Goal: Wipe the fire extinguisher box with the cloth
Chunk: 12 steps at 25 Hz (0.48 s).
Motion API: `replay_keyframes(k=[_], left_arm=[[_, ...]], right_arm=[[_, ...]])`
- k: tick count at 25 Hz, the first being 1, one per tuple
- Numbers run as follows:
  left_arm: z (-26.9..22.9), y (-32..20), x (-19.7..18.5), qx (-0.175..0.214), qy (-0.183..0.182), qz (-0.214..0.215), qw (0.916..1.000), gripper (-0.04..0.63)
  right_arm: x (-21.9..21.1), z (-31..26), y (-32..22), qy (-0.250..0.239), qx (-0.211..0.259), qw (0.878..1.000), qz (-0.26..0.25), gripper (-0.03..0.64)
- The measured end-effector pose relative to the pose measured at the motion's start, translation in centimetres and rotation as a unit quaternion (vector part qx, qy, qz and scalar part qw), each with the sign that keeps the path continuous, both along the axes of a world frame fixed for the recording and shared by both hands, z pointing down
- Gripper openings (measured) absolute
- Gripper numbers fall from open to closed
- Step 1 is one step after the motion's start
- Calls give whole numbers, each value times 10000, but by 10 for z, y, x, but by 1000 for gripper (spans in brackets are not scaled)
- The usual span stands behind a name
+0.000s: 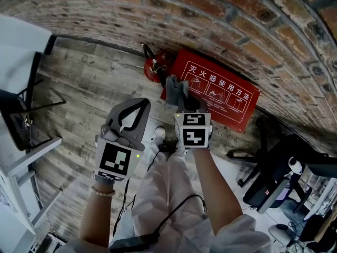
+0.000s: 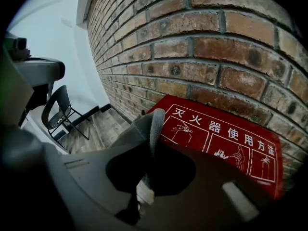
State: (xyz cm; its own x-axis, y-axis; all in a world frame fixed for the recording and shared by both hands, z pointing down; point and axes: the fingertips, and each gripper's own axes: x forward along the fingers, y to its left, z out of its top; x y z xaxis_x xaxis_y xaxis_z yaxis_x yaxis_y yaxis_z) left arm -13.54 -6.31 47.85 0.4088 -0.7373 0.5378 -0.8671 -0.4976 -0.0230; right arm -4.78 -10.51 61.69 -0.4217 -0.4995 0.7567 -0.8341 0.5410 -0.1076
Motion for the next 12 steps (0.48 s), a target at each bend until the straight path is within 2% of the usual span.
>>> replay_keyframes(k=[12], left_arm=[[-3,-2,18,18,-15,131,9999,-3]], right_arm=[[32,-2,-3,44,24,9996,266,20]])
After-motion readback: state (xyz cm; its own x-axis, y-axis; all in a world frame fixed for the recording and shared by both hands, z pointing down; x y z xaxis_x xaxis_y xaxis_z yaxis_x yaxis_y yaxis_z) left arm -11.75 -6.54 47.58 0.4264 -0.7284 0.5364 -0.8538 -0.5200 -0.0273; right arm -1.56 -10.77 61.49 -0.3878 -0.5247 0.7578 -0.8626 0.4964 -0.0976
